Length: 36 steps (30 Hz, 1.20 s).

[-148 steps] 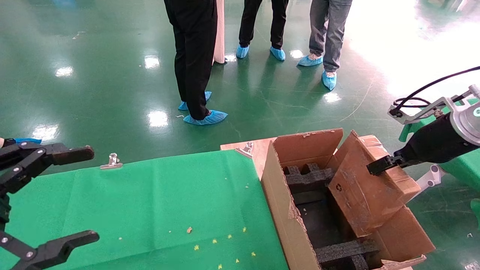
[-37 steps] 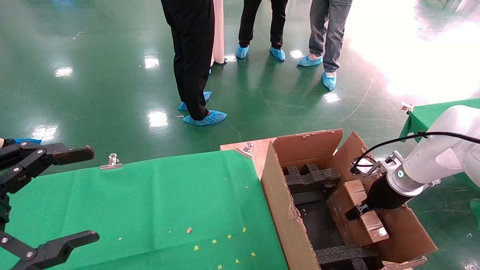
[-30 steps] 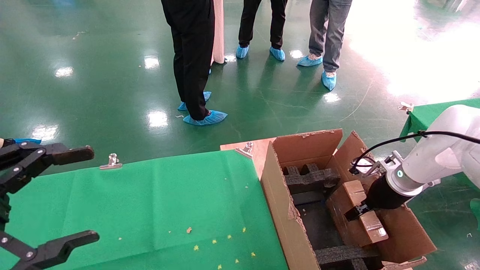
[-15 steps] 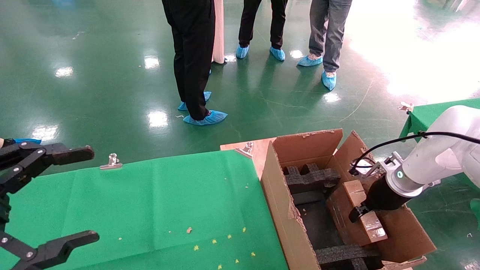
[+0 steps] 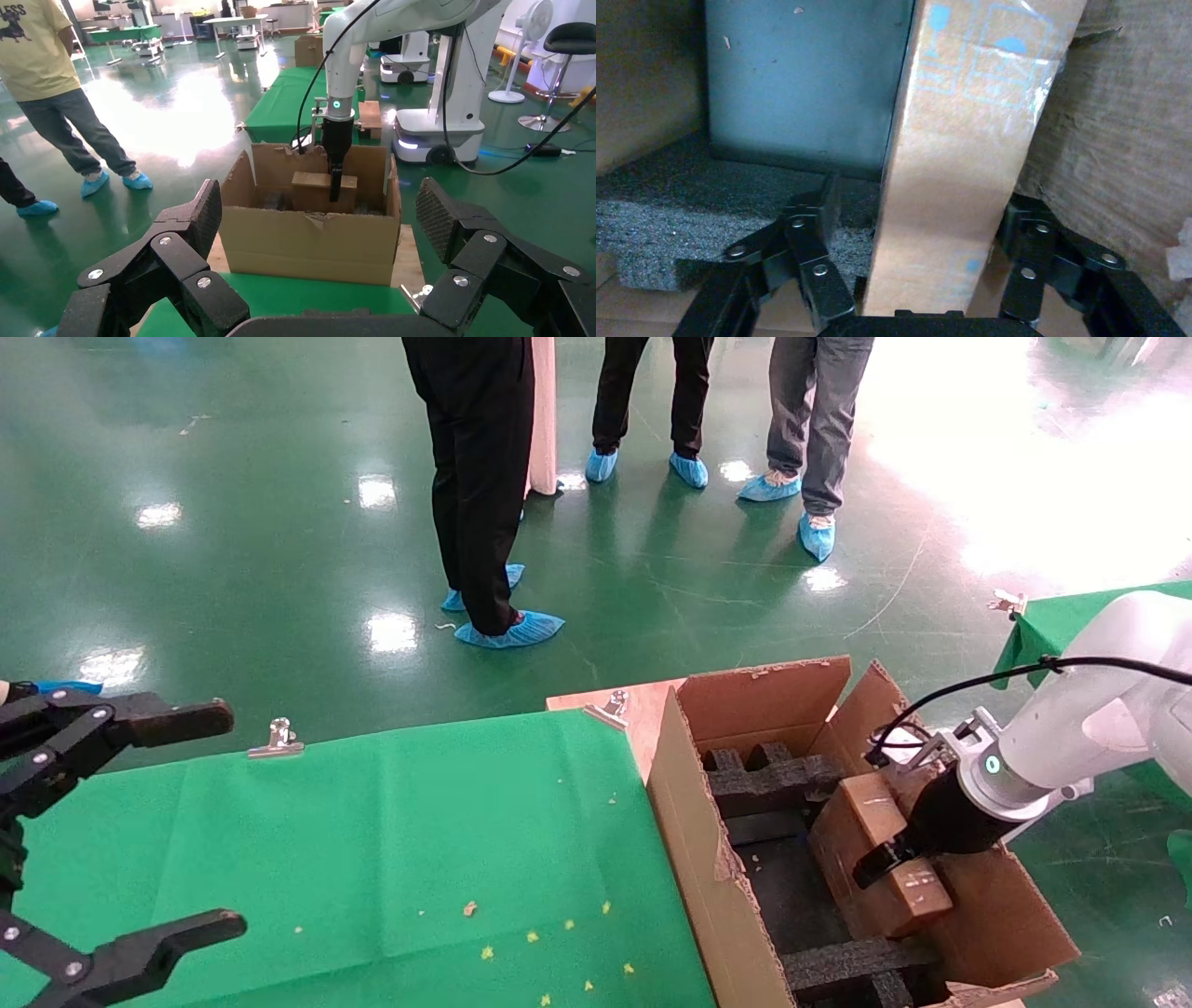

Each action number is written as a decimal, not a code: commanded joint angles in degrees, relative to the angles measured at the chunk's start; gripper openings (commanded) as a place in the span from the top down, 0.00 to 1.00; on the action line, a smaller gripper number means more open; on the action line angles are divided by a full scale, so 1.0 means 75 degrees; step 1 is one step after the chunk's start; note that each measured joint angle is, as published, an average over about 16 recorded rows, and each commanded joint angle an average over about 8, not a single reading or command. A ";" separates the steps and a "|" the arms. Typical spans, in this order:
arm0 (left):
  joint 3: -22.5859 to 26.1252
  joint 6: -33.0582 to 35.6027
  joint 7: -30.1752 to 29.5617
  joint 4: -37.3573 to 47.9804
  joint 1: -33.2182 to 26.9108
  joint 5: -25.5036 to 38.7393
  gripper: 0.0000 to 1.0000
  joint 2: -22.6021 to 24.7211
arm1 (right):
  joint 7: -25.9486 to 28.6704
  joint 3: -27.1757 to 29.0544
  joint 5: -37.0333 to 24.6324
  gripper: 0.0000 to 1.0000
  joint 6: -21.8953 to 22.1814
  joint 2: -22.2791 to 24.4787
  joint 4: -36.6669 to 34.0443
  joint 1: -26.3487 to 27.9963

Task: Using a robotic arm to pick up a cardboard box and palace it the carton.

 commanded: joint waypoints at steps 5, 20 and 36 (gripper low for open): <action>0.0001 0.0000 0.0001 0.0000 -0.0001 -0.0001 0.00 0.0000 | -0.0011 -0.0003 -0.0012 0.00 0.0027 -0.0001 0.0004 0.0077; 0.0005 -0.0002 0.0002 0.0000 -0.0001 -0.0003 0.00 -0.0002 | -0.0120 0.0062 0.0020 0.00 0.0103 0.0033 -0.0011 0.0771; 0.0008 -0.0003 0.0004 0.0000 -0.0002 -0.0006 0.00 -0.0003 | -0.0876 0.0548 0.0501 0.00 -0.0394 0.0409 0.1032 0.2990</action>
